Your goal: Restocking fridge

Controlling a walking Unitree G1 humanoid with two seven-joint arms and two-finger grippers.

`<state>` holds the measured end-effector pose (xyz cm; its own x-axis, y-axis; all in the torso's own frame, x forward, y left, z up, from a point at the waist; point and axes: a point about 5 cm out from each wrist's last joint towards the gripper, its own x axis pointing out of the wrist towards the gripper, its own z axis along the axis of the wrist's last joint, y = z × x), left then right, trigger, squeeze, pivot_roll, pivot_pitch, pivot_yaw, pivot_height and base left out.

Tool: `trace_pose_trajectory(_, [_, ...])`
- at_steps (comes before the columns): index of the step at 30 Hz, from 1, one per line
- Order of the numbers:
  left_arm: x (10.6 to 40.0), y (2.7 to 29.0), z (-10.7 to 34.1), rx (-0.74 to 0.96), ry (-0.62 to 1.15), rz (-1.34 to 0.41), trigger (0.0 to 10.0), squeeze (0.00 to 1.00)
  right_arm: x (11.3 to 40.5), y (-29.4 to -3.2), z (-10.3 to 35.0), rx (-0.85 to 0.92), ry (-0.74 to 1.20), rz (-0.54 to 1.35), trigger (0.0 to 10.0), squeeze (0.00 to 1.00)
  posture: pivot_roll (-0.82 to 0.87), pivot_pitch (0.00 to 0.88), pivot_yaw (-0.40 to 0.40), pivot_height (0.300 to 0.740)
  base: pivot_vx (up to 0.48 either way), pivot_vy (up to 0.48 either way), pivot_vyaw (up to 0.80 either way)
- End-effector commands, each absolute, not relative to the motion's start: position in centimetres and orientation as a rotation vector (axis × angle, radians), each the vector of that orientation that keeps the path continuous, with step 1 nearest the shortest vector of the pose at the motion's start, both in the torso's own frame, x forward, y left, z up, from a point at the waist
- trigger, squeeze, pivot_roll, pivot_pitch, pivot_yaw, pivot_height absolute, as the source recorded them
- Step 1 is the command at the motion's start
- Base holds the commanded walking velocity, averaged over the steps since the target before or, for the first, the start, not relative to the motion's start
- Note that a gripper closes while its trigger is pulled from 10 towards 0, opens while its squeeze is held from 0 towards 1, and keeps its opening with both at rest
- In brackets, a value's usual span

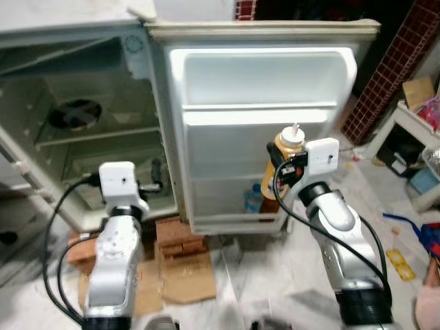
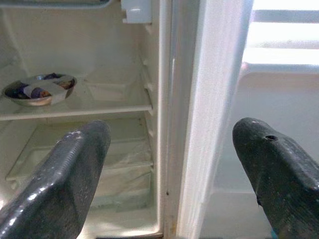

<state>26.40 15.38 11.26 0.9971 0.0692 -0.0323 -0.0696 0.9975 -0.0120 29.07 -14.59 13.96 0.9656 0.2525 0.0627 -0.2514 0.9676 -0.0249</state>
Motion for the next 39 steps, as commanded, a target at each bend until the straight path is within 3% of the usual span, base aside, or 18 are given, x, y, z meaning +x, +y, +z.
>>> trace_pose_trajectory(1, [26.37, 16.41, 11.46, 0.002, 0.025, 0.119, 10.0, 0.00, 29.08, -14.18, 14.71, -0.007, -0.102, 0.275, 10.0, 0.00, 0.01, 0.000, -0.013, 0.740, 0.000, 0.000, 0.00])
trace_pose_trajectory(8, [26.44, 16.59, 11.39, 0.016, 0.030, 0.134, 10.0, 0.00, 29.01, -13.79, 14.75, 0.003, -0.104, 0.298, 10.0, 0.00, 0.01, 0.000, -0.010, 0.740, 0.000, 0.000, 0.00])
trace_pose_trajectory(29, [26.77, 16.94, 10.97, 0.009, 0.073, 0.210, 10.0, 0.00, 28.93, -13.37, 14.71, 0.007, -0.108, 0.324, 10.0, 0.00, 0.01, 0.000, -0.012, 0.590, 0.000, 0.000, 0.00])
trace_pose_trajectory(39, [27.03, 16.87, 11.33, 0.009, 0.058, 0.227, 10.0, 0.00, 28.90, -13.20, 14.76, 0.009, -0.112, 0.341, 10.0, 0.00, 0.01, 0.000, -0.016, 0.590, 0.000, 0.000, 0.00])
